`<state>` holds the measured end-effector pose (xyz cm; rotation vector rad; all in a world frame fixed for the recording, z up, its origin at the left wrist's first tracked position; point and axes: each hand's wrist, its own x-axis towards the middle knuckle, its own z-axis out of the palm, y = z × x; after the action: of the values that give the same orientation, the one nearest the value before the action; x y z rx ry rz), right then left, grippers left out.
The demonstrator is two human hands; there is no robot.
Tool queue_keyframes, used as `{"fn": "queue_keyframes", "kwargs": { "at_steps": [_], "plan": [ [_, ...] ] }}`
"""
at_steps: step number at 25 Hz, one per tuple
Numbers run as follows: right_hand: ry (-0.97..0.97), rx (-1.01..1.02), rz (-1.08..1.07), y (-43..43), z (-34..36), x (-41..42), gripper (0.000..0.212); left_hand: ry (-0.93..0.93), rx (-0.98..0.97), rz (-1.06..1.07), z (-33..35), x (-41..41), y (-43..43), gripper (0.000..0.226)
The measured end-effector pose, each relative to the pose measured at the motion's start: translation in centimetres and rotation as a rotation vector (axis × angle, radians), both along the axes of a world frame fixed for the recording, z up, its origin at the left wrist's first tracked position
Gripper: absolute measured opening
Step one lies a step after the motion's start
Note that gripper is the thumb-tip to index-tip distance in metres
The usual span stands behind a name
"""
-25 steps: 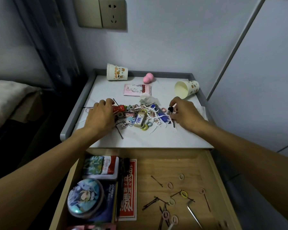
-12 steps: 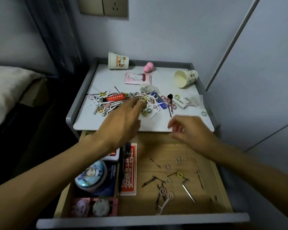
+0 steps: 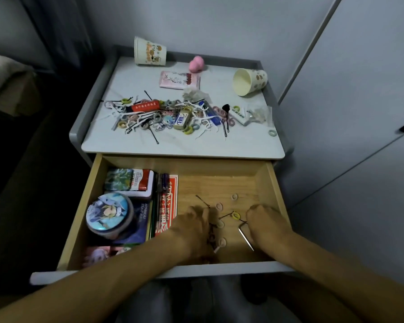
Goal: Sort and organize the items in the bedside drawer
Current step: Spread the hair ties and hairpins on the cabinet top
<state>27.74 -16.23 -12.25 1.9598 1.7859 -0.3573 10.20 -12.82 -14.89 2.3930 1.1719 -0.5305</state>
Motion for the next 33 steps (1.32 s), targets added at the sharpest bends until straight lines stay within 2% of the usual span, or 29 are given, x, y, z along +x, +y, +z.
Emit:
{"fn": "queue_keyframes", "kwargs": {
  "at_steps": [4,6,9,11,13,15,17,18,20,23,25,29,31,33],
  "plan": [
    [0.071,0.072,-0.062,0.9,-0.7,0.2,0.032,-0.073,0.006,0.003,-0.9,1.0,-0.4,0.102],
    [0.13,0.091,-0.064,1.3,-1.2,0.6,0.029,-0.083,0.002,-0.045,-0.7,1.1,0.1,0.112],
    [0.374,0.07,-0.147,1.3,-1.8,1.0,0.024,-0.119,-0.039,-0.085,-0.7,0.9,0.8,0.118],
    [0.506,0.111,-0.226,1.1,-1.8,1.3,0.03,-0.133,-0.039,-0.101,-0.8,1.0,1.2,0.11],
    [0.424,0.128,-0.237,1.0,-1.3,1.2,0.043,-0.188,-0.054,-0.072,-0.8,0.8,1.6,0.094],
    [0.232,0.013,-0.233,0.8,-0.8,0.5,0.069,-0.305,-0.111,-0.034,-0.8,0.1,2.1,0.08],
    [0.115,-0.117,-0.237,0.8,-0.8,-0.2,0.091,-0.37,-0.066,-0.079,-1.0,-0.7,2.5,0.076],
    [0.103,-0.139,-0.244,0.8,-0.8,-0.3,0.096,-0.382,-0.005,-0.112,-1.2,-1.1,2.7,0.079],
    [0.13,-0.13,-0.232,1.0,-1.0,-0.3,0.086,-0.392,0.084,-0.131,-1.5,-1.4,3.2,0.085],
    [0.251,-0.088,-0.169,1.4,-1.4,0.2,0.046,-0.351,0.107,-0.045,-1.3,-1.6,3.9,0.085],
    [0.399,-0.026,-0.22,1.6,-1.9,0.8,0.025,-0.238,0.116,-0.008,-1.2,-1.7,4.2,0.096],
    [0.592,0.121,-0.279,1.8,-2.5,1.6,0.023,-0.161,0.044,-0.042,-1.8,-1.6,4.2,0.105],
    [0.571,0.239,-0.272,2.0,-2.8,1.9,0.02,-0.182,0.011,-0.04,-2.1,-1.6,4.6,0.103],
    [0.49,0.305,-0.218,2.7,-3.2,2.3,0.028,-0.198,-0.004,-0.022,-2.2,-1.5,5.0,0.102]
  ]
}}
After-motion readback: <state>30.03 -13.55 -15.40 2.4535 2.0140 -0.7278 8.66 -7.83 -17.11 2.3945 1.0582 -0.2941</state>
